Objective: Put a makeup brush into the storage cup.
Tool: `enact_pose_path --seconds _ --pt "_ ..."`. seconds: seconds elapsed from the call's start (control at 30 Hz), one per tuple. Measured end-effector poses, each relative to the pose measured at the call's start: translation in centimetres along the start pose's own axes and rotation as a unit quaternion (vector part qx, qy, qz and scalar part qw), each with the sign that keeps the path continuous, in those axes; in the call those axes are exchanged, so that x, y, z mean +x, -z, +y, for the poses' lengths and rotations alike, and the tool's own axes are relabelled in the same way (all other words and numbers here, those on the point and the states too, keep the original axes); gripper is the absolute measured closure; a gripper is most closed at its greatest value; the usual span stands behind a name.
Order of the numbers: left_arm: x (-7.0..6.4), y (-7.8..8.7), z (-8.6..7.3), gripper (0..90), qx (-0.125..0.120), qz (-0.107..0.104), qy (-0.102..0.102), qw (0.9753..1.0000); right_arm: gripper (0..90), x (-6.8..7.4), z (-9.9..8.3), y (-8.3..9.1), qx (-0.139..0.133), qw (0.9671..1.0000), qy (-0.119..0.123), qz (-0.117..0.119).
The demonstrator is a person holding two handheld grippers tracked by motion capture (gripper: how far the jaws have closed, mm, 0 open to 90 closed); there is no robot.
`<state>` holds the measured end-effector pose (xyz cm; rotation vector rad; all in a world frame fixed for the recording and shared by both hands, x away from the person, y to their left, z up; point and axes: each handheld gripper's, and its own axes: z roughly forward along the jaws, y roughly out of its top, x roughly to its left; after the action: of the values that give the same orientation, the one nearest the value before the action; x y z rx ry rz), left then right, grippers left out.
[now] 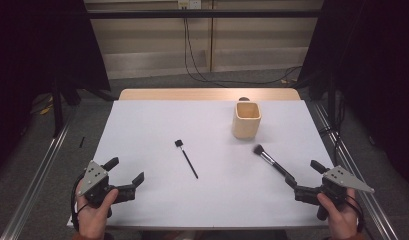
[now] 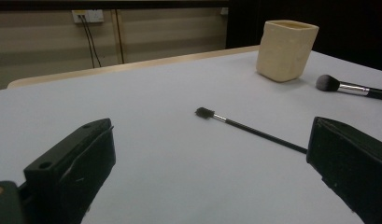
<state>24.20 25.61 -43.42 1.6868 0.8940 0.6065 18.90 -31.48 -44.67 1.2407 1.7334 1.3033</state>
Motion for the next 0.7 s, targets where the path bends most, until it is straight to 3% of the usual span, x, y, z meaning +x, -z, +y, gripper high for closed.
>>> enact_pose_path --seconds 0.47,0.7 --pt "-0.2 -0.5 0.1 2.0 0.002 -0.007 0.011 0.9999 0.1 -0.3 -0.1 -0.4 0.004 1.0000 -0.007 0.002" --pt "-0.6 -1.1 0.3 2.5 0.007 -0.018 0.004 0.9998 0.1 -0.2 0.0 -0.7 0.007 1.0000 -0.006 0.004"
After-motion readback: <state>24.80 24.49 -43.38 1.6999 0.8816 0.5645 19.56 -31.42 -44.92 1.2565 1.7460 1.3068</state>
